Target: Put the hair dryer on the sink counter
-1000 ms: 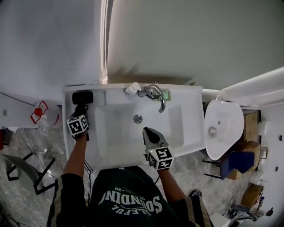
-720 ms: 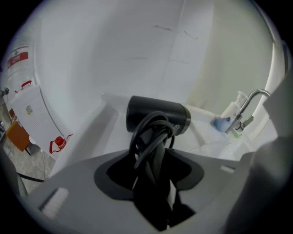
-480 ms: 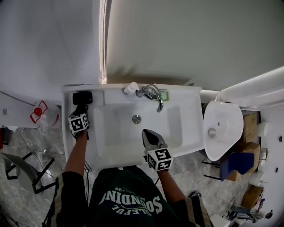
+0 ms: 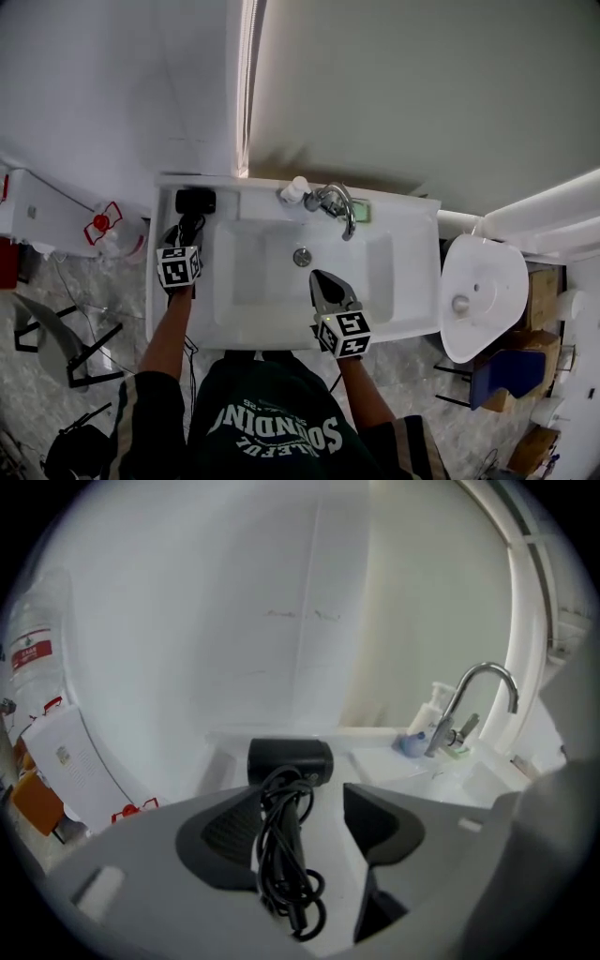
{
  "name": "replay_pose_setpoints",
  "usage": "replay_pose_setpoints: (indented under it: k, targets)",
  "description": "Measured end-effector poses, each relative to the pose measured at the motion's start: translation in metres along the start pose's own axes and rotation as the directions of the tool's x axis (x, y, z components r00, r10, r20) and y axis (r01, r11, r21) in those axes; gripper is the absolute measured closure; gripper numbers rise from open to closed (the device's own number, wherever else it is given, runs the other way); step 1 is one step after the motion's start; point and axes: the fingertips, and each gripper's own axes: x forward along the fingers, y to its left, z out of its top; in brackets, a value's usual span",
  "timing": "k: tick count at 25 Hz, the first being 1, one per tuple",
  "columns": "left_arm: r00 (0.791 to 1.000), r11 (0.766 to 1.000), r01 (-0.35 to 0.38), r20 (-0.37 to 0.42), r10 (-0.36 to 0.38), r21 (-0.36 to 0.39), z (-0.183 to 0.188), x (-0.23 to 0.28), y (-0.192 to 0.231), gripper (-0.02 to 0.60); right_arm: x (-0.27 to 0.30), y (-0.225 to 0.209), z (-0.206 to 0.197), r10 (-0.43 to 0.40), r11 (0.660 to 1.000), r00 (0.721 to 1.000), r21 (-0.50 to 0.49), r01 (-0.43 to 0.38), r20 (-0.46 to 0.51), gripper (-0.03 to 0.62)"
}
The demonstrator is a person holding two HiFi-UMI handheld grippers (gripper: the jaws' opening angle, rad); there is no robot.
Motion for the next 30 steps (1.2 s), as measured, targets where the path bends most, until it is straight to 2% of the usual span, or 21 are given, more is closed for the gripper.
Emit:
replay_pose_setpoints:
  k: [10,15,23,30]
  targets:
    - [0.985,0.988,0.119,0.115,-0.13,0.096,0.026,-0.075,-0.079,0.284,-0.011,-0.012,0.033,0.028,1.0,0.992,0.003,-0.029,0.123,0.591]
    - [0.961,0.971,0.204,0.161,-0.223,0.124,0.043,-0.109,-0.122,0.374,-0.02,-0.027,0.044,0.01,1.0,0.987,0.009,-0.011,0.161,0.591]
    - [0.912,0.958,0.266,0.293,-0.287,0.11,0.072,-0.141,-0.166,0.518,-0.029,-0.035,0.052,0.008,1.0,0.982,-0.016,-0.005,0.188,0.591]
    - [0.899,0.95,0.278,0.31,-0.309,0.142,0.074,-0.147,-0.18,0.529,-0.03,-0.031,0.052,0.008,0.999,0.98,-0.033,-0.001,0.196,0.592]
